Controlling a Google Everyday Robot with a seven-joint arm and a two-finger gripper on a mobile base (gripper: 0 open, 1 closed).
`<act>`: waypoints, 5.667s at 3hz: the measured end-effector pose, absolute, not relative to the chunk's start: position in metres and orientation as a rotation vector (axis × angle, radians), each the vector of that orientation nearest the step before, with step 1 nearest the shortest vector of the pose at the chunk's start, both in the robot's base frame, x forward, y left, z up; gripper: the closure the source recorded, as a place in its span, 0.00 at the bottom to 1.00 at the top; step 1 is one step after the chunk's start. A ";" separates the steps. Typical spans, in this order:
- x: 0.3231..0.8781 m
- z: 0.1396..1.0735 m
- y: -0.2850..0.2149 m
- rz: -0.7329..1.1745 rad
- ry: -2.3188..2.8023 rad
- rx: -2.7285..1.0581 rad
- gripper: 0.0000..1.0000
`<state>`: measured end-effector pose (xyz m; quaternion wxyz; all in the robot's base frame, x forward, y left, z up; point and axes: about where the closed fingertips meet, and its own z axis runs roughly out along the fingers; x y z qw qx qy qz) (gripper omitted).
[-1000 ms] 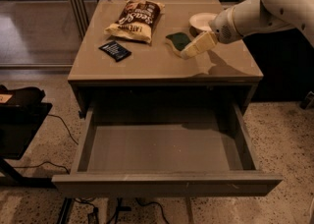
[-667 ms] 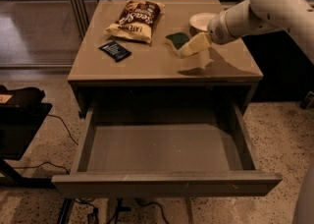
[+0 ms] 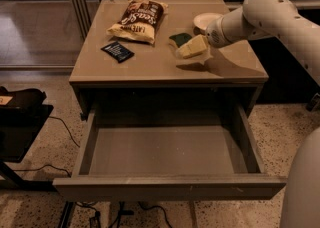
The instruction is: Place sponge into top drawer
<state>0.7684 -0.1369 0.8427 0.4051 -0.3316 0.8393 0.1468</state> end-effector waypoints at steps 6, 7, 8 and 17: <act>0.774 0.830 -0.115 0.462 2.120 -0.780 0.88; 0.774 0.829 -0.110 0.469 2.120 -0.799 1.00; 0.761 0.838 -0.114 0.477 2.111 -0.843 1.00; 0.535 0.745 -0.177 0.518 2.128 -1.260 1.00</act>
Offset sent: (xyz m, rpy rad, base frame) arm 0.0069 0.0320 -0.0141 0.1132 0.0373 -0.0124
